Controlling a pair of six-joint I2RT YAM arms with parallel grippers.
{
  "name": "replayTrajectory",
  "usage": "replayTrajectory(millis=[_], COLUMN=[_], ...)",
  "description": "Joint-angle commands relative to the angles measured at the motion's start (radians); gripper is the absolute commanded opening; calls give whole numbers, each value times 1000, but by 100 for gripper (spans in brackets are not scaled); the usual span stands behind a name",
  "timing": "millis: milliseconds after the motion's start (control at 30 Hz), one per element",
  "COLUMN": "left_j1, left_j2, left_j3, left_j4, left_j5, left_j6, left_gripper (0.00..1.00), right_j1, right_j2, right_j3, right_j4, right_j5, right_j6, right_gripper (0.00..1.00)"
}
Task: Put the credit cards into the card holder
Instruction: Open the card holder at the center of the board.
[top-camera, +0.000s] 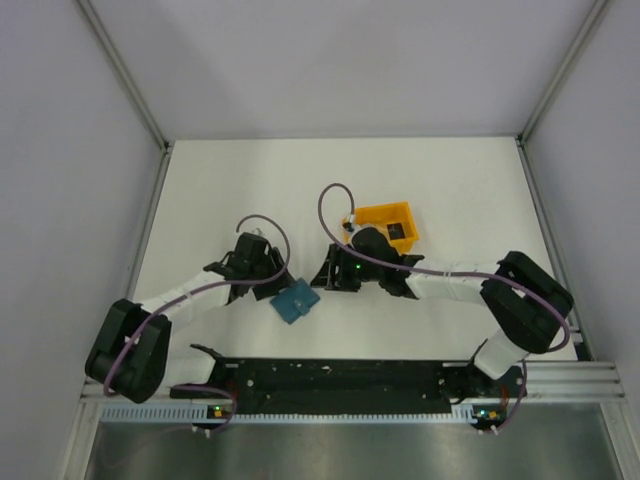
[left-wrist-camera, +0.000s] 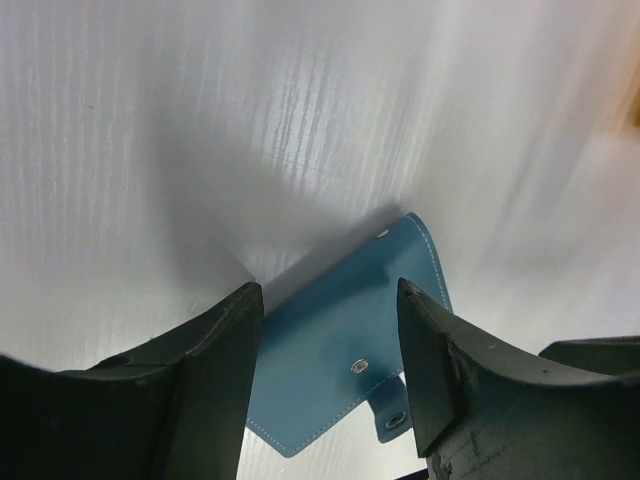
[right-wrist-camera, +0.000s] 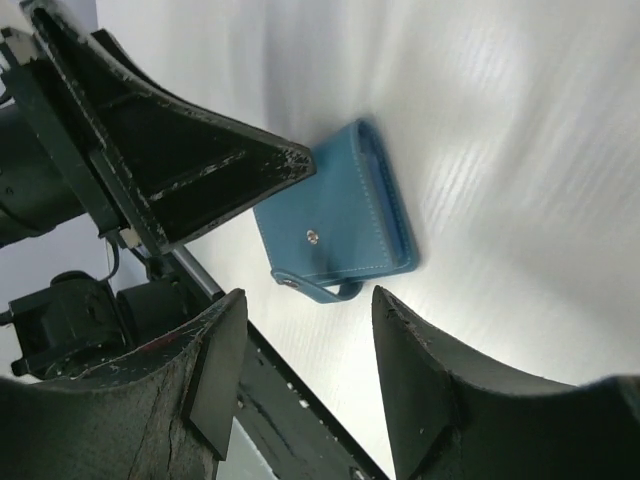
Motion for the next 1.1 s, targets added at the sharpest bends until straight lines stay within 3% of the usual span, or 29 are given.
replayTrajectory(millis=[0, 233, 567, 733, 933, 1033, 1067], left_j1=[-1, -1, -1, -2, -1, -1, -1], left_j2=[-28, -99, -122, -116, -171, -257, -277], left_j3=[38, 35, -67, -71, 14, 41, 49], left_j4=[-133, -205, -87, -22, -143, -200, -211], left_j5=[-67, -94, 12, 15, -141, -213, -222], left_j6=[17, 17, -27, -78, -67, -49, -38], left_gripper=[61, 61, 60, 60, 61, 67, 68], right_j1=[62, 69, 0, -68, -118, -132, -155], right_j2=[20, 137, 293, 333, 128, 13, -3], right_j3=[-17, -5, 153, 300, 382, 417, 412], right_j4=[4, 93, 155, 67, -290, -443, -457], right_j5=[10, -57, -129, -169, 56, 338, 366], right_j6=[-15, 61, 73, 10, -271, -436, -474], right_gripper=[53, 53, 54, 54, 57, 80, 80])
